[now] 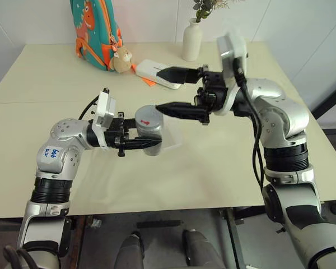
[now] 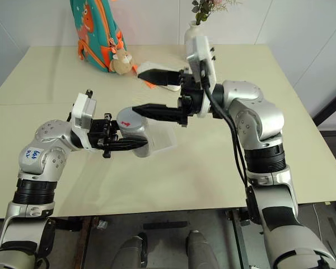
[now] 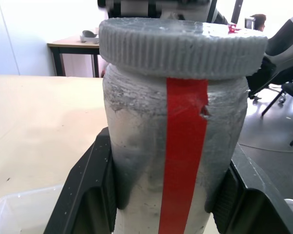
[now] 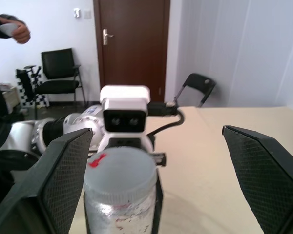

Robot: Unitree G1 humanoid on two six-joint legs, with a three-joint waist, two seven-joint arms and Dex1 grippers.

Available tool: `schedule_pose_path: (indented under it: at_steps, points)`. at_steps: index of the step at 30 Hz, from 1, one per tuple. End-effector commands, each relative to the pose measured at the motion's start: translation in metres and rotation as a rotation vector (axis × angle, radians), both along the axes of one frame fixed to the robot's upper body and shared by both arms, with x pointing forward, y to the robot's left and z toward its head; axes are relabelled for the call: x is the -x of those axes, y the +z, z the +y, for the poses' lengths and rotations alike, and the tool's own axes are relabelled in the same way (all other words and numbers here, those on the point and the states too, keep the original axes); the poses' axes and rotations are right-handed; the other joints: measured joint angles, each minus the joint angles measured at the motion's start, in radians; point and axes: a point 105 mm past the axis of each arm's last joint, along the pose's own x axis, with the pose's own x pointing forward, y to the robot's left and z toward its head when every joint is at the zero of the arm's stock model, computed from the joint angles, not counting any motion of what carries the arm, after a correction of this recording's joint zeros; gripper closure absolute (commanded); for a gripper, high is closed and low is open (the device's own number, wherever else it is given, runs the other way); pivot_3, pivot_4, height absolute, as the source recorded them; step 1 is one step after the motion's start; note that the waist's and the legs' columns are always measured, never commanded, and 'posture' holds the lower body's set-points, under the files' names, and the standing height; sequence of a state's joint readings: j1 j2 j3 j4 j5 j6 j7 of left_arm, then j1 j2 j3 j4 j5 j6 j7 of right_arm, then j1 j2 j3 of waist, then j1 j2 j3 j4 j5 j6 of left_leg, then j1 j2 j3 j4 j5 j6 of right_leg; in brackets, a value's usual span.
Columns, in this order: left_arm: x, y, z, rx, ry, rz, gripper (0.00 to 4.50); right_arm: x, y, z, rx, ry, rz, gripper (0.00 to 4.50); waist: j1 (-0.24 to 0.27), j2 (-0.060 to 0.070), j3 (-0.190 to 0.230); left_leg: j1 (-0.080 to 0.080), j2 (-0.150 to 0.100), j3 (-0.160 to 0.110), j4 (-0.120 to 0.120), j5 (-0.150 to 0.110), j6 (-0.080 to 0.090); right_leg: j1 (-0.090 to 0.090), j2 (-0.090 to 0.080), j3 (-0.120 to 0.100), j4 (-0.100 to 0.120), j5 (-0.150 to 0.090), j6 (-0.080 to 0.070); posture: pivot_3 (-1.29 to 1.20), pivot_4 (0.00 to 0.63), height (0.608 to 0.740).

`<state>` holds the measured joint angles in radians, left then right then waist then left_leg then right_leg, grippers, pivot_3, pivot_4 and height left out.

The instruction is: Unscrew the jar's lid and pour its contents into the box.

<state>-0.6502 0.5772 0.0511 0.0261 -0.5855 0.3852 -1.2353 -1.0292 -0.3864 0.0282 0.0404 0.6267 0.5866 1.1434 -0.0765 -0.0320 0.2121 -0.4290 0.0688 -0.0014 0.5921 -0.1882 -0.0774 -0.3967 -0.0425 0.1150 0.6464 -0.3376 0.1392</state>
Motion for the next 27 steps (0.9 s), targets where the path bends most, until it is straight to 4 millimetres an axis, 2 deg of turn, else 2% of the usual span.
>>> schedule_pose_path:
  at_steps: [1,4,12,24,27]
  points:
    - [0.001,0.01,0.002,0.03,0.02,-0.037,2.54,0.022,0.008,0.01,-0.021,0.077,-0.043,0.02,-0.002,0.0,0.0,0.0,0.0,0.0,0.0,0.0,0.0,0.0,0.0,0.0,0.0,0.0,0.0,0.0,0.15,0.74]
    - [0.0,0.01,0.002,0.031,0.032,-0.035,2.54,0.027,0.0,0.024,-0.014,0.07,-0.03,0.02,-0.004,0.0,0.0,0.0,0.0,0.0,0.0,0.0,0.0,0.0,0.0,0.0,0.001,0.0,0.0,0.0,0.15,0.74]
    - [0.0,0.01,-0.002,0.038,0.035,-0.035,2.54,0.017,-0.016,0.046,-0.001,-0.05,-0.04,0.02,-0.002,0.0,0.0,0.0,0.0,0.0,0.001,0.0,0.0,0.0,0.0,0.0,0.001,0.0,0.0,0.0,0.15,0.74]
    - [-0.001,0.011,-0.006,0.051,0.03,-0.04,2.54,-0.007,-0.012,0.041,-0.004,-0.147,-0.08,0.02,-0.004,0.0,0.0,0.0,0.0,0.0,0.0,0.0,0.0,0.0,0.0,0.0,0.002,0.0,0.0,0.0,0.15,0.74]
    - [-0.001,0.012,-0.007,0.053,0.029,-0.046,2.54,-0.015,-0.012,0.03,-0.01,-0.17,-0.077,0.02,-0.003,0.0,0.0,0.0,0.0,0.0,0.0,0.0,0.0,0.0,0.0,0.0,0.001,0.0,0.0,0.0,0.15,0.74]
